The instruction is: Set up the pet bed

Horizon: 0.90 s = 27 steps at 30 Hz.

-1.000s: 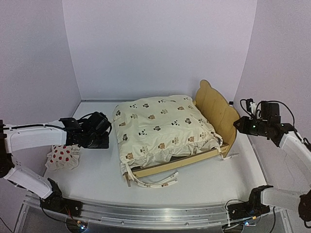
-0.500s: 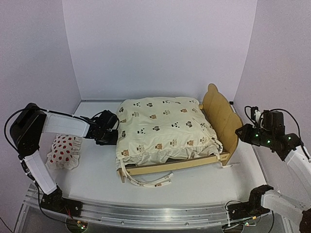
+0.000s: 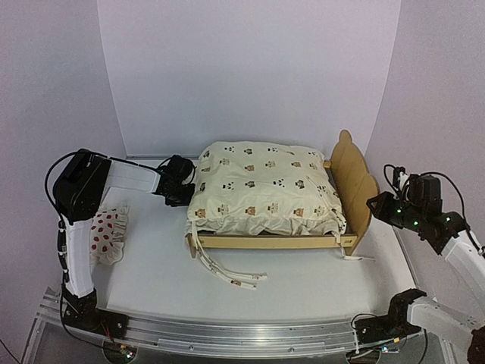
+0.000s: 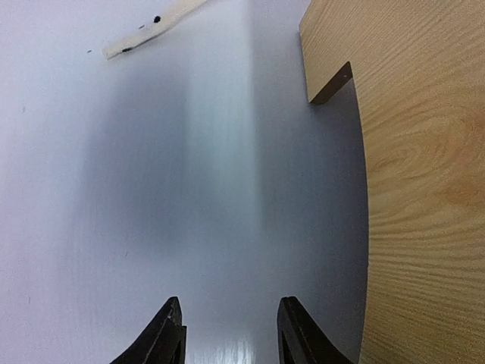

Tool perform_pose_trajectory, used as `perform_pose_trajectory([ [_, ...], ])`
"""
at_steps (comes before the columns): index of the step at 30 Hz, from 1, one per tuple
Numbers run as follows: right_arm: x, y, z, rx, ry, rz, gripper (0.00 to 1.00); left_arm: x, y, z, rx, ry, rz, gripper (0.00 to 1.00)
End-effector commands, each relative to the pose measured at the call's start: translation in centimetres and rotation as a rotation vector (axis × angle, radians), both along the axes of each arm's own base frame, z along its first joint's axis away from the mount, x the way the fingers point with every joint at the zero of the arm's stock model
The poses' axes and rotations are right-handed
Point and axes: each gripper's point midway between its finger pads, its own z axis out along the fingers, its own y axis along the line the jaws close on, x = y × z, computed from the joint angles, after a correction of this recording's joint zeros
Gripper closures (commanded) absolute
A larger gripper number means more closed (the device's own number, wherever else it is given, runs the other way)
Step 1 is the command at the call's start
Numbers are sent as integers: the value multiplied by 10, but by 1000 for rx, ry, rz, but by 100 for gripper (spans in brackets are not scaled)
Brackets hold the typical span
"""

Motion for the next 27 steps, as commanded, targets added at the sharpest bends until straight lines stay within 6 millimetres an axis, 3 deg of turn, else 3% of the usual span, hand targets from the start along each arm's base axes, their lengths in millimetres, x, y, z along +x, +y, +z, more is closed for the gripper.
perform_pose_trajectory([
  [1, -31, 41, -54, 314, 342, 21, 78, 22, -34, 17, -77, -44, -86, 57],
  [3, -26, 37, -46, 286, 308, 18, 66, 22, -27, 23, -69, -53, -80, 56],
  [5, -22, 30, -37, 241, 265, 8, 47, 20, -16, 30, -59, -58, -70, 54],
  [9, -16, 12, -12, 133, 172, -30, 22, 11, 5, 55, -42, -85, -60, 50],
  [12, -11, -2, 15, 27, 92, -50, 14, 0, 16, 78, -20, -106, -61, 46],
  [16, -5, -12, 68, -83, -43, -28, 11, -23, 31, 111, -12, -133, -55, 37],
  [18, -4, 5, 92, -66, -95, 76, 11, -38, 41, 120, -10, -129, -36, 34],
  [22, 8, 61, 130, 127, -155, 325, 14, -78, 53, 127, -54, -105, -28, 35],
  [25, 22, 100, 143, 274, -162, 466, 18, -113, 48, 133, -79, -93, -63, 38],
  [27, 28, 122, 141, 276, -153, 522, 19, -135, 41, 136, -94, -90, -92, 40],
])
